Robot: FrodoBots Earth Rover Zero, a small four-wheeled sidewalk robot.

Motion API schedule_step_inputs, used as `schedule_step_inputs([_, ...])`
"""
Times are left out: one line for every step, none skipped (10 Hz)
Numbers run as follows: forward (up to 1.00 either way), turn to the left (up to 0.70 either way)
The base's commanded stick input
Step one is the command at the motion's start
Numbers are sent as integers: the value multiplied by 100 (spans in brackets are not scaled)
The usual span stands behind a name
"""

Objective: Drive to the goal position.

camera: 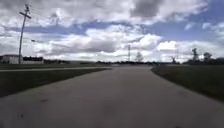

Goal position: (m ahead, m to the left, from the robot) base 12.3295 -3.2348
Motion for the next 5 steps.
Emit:
schedule_step_inputs([100,-10])
schedule_step_inputs([100,-10])
schedule_step_inputs([100,-10])
schedule_step_inputs([100,-10])
schedule_step_inputs([100,-10])
